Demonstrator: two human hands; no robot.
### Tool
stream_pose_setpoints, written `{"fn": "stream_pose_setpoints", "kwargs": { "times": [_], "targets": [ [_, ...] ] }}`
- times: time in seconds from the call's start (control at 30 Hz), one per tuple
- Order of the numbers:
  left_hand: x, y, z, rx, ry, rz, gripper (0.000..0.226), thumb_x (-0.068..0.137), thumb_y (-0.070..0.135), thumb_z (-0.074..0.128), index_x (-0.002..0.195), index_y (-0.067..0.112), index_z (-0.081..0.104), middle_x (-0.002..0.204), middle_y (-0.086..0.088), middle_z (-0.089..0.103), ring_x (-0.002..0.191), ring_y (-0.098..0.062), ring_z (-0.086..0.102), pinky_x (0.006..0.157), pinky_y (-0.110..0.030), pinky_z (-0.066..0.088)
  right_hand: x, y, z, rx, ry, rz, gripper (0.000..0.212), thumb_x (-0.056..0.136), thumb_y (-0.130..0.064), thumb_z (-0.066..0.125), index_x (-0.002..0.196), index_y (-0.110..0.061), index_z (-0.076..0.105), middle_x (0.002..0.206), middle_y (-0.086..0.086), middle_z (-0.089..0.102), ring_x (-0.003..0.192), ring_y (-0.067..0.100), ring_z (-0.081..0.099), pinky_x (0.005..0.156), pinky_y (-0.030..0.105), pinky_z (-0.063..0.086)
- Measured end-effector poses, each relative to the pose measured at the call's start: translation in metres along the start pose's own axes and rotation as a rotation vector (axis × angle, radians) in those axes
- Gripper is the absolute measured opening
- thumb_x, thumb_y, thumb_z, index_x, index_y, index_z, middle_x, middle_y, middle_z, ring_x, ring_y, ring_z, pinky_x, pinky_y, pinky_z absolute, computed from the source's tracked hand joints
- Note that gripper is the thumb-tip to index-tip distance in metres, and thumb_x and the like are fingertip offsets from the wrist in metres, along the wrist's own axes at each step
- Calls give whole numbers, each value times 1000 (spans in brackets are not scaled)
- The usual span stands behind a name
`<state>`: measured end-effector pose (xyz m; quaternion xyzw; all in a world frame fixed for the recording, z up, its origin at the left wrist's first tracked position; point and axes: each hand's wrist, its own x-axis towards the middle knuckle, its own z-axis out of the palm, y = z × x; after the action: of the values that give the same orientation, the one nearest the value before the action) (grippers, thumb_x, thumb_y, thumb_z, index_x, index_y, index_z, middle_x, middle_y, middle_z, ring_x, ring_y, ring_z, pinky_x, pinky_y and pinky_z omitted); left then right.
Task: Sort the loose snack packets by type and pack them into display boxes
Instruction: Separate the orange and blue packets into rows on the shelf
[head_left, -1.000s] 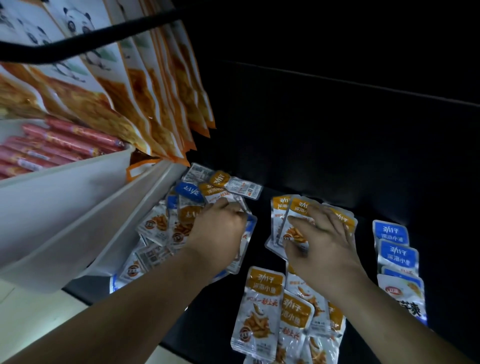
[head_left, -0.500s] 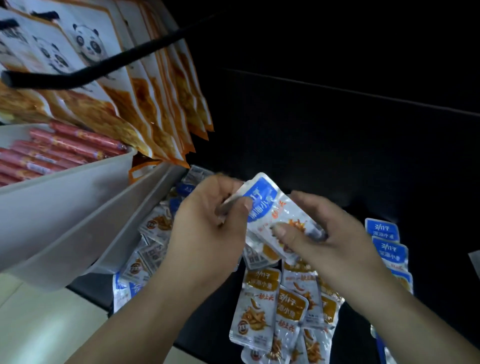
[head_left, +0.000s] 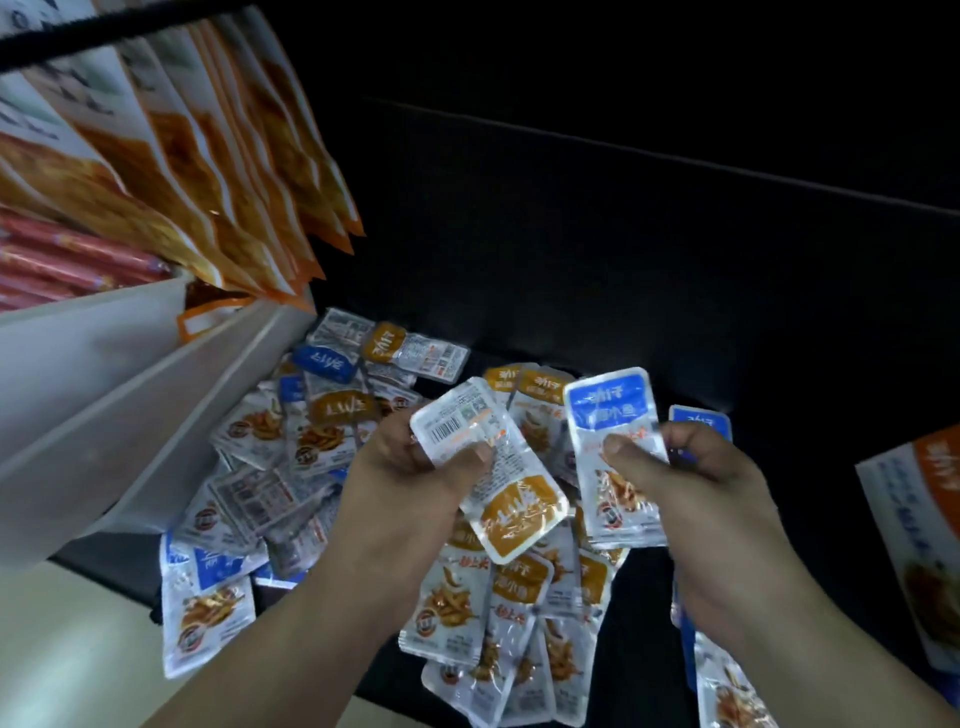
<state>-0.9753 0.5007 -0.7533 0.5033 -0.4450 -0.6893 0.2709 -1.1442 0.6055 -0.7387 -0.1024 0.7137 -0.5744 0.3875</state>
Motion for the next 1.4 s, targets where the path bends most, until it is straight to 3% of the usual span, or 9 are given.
{"fn": "stream_pose_setpoints", "kwargs": {
  "times": [0.2,0.3,0.4,0.53,0.73,0.83,1.03,1.2,1.4],
  "targets": [
    [-5,-11,13,128,-25,40,9,93,22,74,100,20,80,86,4,78,83,-20,76,76,-38,60,3,9,-43,-21,100,59,13,86,-10,81,93,-11,69,88,9,79,85,32,78,77,47,61],
    [-9,-19,22,363,-84,138,31,89,40,75,88,9,75,65,-21,46,59,-25,46,55,-28,43,9,17,-80,-21,224,105,19,80,-9,85,84,-8,67,85,17,77,81,38,77,73,54,63],
    [-13,-16,36,449,-159,201,53,84,43,77,71,-3,56,62,-13,28,57,-18,32,55,-30,36,17,26,-111,-16,300,103,23,76,-9,89,86,-7,68,83,12,79,80,32,77,73,45,62],
    [-17,1,53,494,-240,193,35,89,48,68,87,14,74,72,16,33,51,-10,42,60,-17,43,34,36,-131,75,347,142,38,74,-7,89,105,-2,68,84,10,79,74,26,78,64,36,60],
    [-20,15,68,617,-327,330,18,88,46,68,82,33,79,47,7,40,45,-10,37,46,-20,35,66,30,-126,175,297,129,33,76,-6,88,101,-8,66,84,12,79,70,25,78,54,34,60],
    [-20,10,66,647,-360,379,15,89,42,71,78,34,77,51,7,53,47,-9,46,48,-25,41,86,38,-126,102,381,172,34,75,-12,90,99,-12,66,85,11,79,72,23,77,62,35,60],
    [-16,-4,57,706,-358,491,42,92,-2,65,101,36,79,120,38,65,119,15,57,94,-2,45,105,56,-127,-488,447,33,51,82,-43,83,124,-20,65,98,-1,71,78,11,68,66,30,56],
    [-5,-14,45,504,-214,484,17,89,10,76,94,24,83,115,23,73,111,5,67,86,-19,56,84,57,-130,-500,363,-83,19,88,-48,71,98,-33,69,86,-8,75,79,12,73,76,44,63],
    [45,-25,37,447,-89,390,20,84,-1,81,90,18,82,102,14,78,96,0,73,90,-19,58,30,43,-88,-517,182,-342,27,94,-27,71,111,-46,62,116,-21,57,100,-5,60,82,19,46]
  ]
}}
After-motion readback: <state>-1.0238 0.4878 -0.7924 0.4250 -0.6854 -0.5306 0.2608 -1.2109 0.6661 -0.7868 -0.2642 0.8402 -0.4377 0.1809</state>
